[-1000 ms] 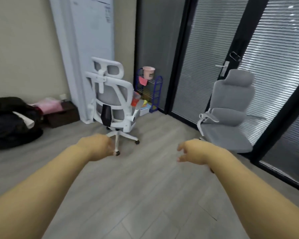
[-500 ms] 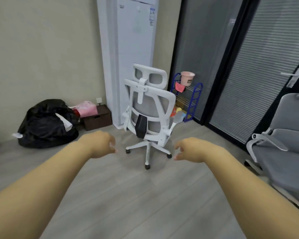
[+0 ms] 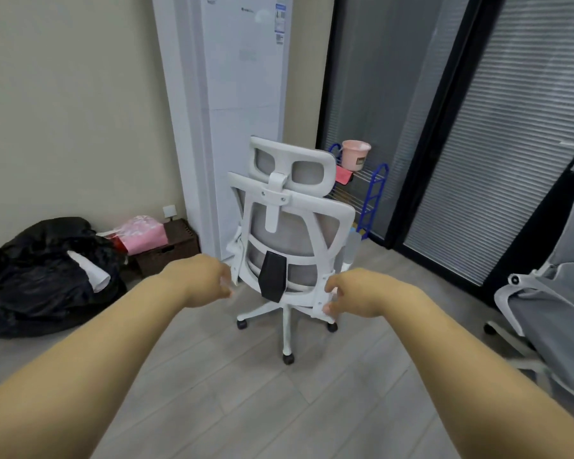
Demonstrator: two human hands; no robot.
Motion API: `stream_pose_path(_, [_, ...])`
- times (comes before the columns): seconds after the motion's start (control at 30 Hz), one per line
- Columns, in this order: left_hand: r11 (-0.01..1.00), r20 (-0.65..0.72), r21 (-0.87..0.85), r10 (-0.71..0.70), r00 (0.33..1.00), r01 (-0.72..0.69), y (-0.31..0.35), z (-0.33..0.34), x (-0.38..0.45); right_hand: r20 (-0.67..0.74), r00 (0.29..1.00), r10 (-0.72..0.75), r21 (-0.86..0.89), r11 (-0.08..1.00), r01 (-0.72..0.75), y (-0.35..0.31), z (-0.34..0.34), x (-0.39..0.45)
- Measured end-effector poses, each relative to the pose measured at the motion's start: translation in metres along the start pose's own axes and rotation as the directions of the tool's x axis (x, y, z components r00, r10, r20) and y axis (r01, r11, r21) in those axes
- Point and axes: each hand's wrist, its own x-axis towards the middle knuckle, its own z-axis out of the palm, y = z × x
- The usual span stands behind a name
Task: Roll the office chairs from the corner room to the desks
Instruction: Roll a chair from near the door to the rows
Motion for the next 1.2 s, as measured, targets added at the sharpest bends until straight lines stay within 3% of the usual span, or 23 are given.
stream_pose_path(0.3, [0.999, -0.011, -0.043, -0.024, 1.000, 0.024, -0.041, -0.042, 0.170, -0.060, 0.998, 0.020, -0.027, 0.999, -0.022, 0.031, -0.082, 0.177])
stream_pose_path(0.53, [0.996, -0.092, -0.081, 0.032, 0.995, -0.039, -0.065, -0.068, 0.282, -0.328, 0.942, 0.075, -0.036, 0.995, -0.092, 0.030, -0.121, 0.283])
stream_pose_path(0.7, [0.986, -0.141, -0.046, 0.150, 0.979, -0.158, -0.087, -0.072, 0.366, -0.391, 0.908, 0.150, -0.041, 0.983, -0.180, 0.034, -0.121, 0.342])
stream_pose_path(0.9, [0.926, -0.162, 0.043, 0.376, 0.912, -0.374, -0.102, -0.069, 0.458, -0.327, 0.887, 0.327, 0.100, 0.945, -0.311, 0.039, -0.109, 0.376])
stream_pose_path(1.2, [0.841, -0.192, 0.039, 0.537, 0.822, -0.540, -0.109, -0.057, 0.494, -0.345, 0.811, 0.473, 0.252, 0.879, -0.406, 0.036, -0.093, 0.384])
